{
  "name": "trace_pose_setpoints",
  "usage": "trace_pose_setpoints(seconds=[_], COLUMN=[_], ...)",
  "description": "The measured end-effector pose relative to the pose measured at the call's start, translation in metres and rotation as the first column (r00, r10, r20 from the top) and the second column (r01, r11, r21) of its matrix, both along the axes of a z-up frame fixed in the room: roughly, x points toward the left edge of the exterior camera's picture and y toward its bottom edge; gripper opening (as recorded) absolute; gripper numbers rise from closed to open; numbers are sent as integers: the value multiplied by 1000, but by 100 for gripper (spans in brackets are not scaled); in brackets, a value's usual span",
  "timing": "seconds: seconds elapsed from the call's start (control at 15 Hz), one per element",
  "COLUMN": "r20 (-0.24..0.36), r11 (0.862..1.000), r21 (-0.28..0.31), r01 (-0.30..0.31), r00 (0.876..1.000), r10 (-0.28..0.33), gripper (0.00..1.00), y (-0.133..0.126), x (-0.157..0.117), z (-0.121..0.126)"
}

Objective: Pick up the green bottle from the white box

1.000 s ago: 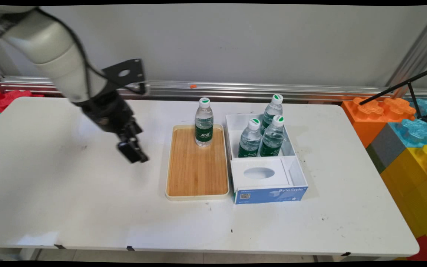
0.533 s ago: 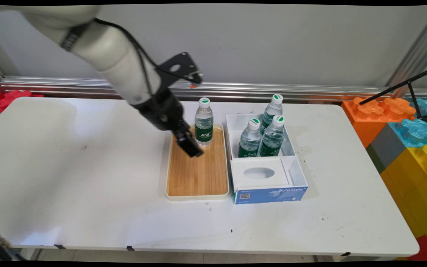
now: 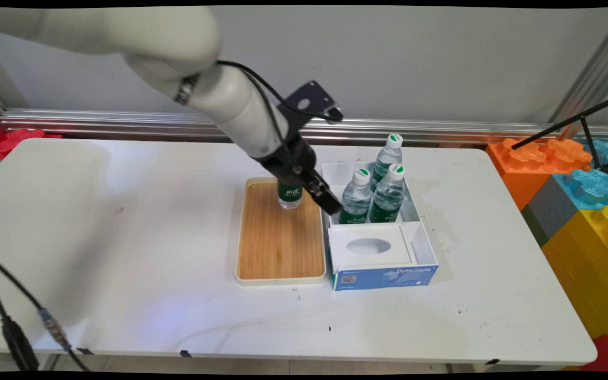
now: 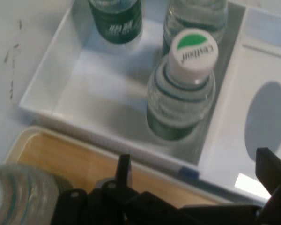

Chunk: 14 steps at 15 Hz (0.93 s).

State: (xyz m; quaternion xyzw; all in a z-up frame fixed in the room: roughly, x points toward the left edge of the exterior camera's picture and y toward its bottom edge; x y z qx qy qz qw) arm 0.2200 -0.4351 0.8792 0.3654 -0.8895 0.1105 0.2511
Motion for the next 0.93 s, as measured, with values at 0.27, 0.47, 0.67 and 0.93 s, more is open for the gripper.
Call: trace_pose_setpoints(seconds=[0.27, 0.47, 0.67, 0.93], r20=[-27, -39, -53, -61], r11=[1000, 999, 999, 998], r21=[-16, -30, -42, -57], r01=[8, 15, 25, 37], r00=[1000, 999, 998, 997], r10=[-8, -16, -27, -40], gripper=[100, 100, 100, 100], y=[-16, -26, -37, -46], x=[-15, -22, -30, -36], z=[-23, -38, -56, -72])
